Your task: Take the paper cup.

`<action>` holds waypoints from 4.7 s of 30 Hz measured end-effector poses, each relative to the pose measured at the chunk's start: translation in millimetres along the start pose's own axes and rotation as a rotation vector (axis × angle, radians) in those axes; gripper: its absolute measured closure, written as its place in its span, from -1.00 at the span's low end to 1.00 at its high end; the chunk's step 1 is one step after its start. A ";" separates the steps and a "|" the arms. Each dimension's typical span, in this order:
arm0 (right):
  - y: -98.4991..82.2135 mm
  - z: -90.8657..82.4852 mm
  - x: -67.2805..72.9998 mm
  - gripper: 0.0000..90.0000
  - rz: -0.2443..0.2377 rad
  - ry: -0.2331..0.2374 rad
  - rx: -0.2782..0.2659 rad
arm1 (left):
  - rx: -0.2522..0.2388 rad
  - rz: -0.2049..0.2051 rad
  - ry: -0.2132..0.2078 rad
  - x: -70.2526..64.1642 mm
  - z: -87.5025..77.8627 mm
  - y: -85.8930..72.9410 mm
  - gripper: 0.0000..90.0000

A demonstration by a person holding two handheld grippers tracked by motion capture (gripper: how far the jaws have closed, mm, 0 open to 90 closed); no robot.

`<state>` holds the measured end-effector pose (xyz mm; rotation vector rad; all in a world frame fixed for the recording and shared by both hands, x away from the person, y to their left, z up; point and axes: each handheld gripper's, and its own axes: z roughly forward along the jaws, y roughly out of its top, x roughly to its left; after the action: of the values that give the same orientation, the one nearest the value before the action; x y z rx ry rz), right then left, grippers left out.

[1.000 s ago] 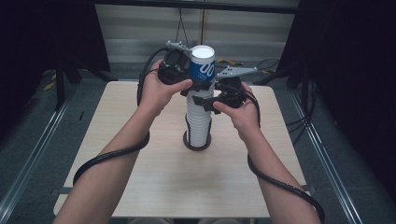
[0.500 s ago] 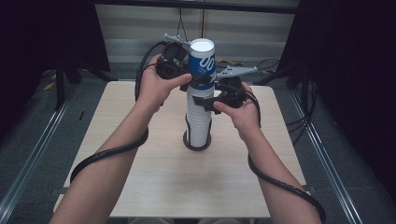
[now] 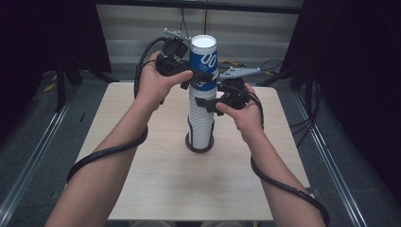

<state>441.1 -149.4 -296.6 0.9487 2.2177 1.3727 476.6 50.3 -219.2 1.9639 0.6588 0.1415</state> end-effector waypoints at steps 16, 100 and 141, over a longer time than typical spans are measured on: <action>-1.5 -0.5 -0.7 -0.70 0.014 0.004 -0.005 | 0.020 -0.006 0.005 -2.3 -10.2 16.0 -0.56; -20.5 -2.5 -1.9 -0.55 0.017 0.004 -0.031 | -0.057 -0.014 0.058 13.1 -76.5 -0.7 -0.55; -59.3 -16.3 -3.7 -0.70 -0.009 0.045 0.048 | 0.018 -0.044 0.091 42.7 -86.5 -88.2 -0.55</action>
<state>412.9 -180.3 -341.7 0.9321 2.2949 1.3544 446.3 170.2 -261.5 1.9682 0.7642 0.1990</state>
